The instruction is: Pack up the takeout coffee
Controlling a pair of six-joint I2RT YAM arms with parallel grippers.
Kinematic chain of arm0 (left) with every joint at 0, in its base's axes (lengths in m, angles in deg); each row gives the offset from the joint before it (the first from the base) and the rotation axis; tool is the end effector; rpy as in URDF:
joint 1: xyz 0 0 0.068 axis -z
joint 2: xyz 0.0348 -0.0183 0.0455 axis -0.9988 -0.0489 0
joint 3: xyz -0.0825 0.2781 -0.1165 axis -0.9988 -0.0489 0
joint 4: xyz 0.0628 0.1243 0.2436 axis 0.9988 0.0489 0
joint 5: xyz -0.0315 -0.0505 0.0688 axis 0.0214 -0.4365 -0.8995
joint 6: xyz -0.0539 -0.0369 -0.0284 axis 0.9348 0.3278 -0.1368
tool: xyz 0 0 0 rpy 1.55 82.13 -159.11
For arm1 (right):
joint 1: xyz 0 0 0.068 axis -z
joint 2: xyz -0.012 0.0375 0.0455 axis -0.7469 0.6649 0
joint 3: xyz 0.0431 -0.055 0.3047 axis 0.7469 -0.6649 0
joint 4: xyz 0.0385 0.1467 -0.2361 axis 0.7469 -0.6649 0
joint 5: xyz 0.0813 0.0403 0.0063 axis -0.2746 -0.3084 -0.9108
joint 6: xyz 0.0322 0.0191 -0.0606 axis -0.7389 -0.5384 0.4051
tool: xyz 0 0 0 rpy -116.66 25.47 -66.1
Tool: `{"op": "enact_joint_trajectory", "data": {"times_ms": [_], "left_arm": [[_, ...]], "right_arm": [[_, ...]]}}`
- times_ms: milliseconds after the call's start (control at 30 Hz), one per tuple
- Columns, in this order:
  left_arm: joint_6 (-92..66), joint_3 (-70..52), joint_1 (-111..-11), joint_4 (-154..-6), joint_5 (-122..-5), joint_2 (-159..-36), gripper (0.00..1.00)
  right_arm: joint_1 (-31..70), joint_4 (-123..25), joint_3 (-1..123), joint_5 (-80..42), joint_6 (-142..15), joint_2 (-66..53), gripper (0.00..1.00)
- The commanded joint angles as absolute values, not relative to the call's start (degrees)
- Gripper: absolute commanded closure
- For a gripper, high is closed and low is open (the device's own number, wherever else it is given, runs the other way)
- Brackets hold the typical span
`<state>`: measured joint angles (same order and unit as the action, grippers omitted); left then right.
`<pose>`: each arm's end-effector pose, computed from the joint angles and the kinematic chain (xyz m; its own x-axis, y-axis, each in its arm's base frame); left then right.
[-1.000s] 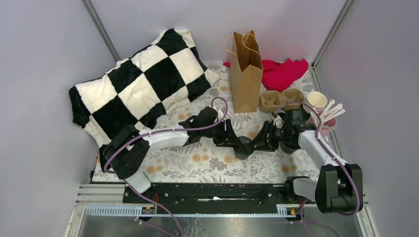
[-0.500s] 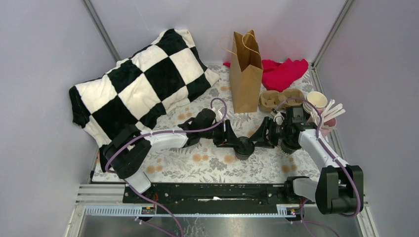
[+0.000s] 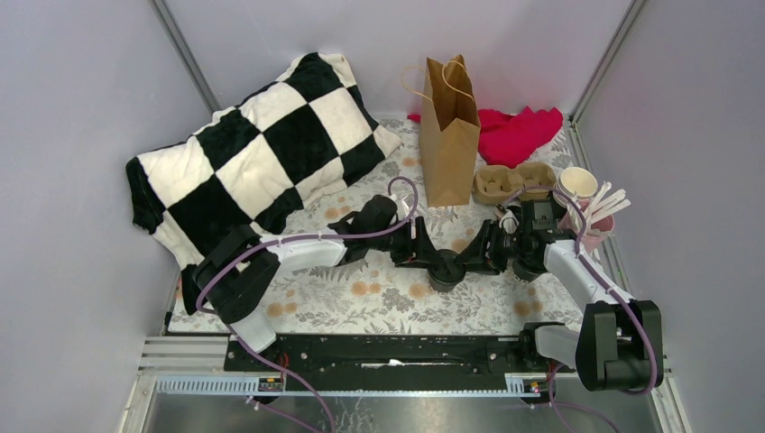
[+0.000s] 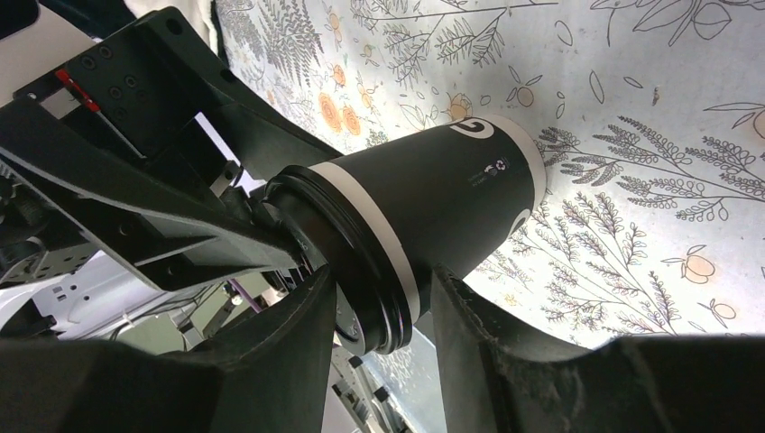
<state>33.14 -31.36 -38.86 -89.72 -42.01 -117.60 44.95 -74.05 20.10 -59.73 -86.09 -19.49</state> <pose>0.2315 -0.3040 0.2023 -0.9763 -0.0068 -0.2162 0.1852 0.4899 -0.8518 0.2167 0.0568 0.2042 -0.9536 0.2670 -0.1391 0.0444 0.5816 0.8122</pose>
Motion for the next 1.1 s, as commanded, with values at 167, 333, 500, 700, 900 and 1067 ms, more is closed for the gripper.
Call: {"op": "enact_joint_trajectory", "data": {"times_ms": [167,333,500,700,900,1067], "left_arm": [[28.5,-22.6,-39.6,-75.7,-40.7,-115.4,0.15],[30.2,-28.1,-41.9,-80.2,-38.2,-112.2,0.18],[30.5,-31.1,-43.4,-81.7,-36.1,-112.2,0.31],[28.7,-29.4,-43.4,-81.8,-35.1,-114.6,0.22],[28.7,-29.4,-43.3,-81.6,-35.3,-113.7,0.15],[29.0,-30.0,-42.1,-81.7,-35.7,-114.3,0.14]], "right_arm": [[44.3,-76.0,20.6,-54.0,-83.0,-18.9,0.52],[44.3,-74.9,19.8,-54.2,-82.3,-18.5,0.52],[44.3,-73.4,19.6,-54.1,-84.1,-19.0,0.52],[44.3,-73.2,18.4,-53.9,-84.1,-18.9,0.52],[44.3,-74.9,18.8,-53.1,-82.9,-19.5,0.52],[44.3,-74.9,18.9,-53.3,-82.5,-19.0,0.52]]}}
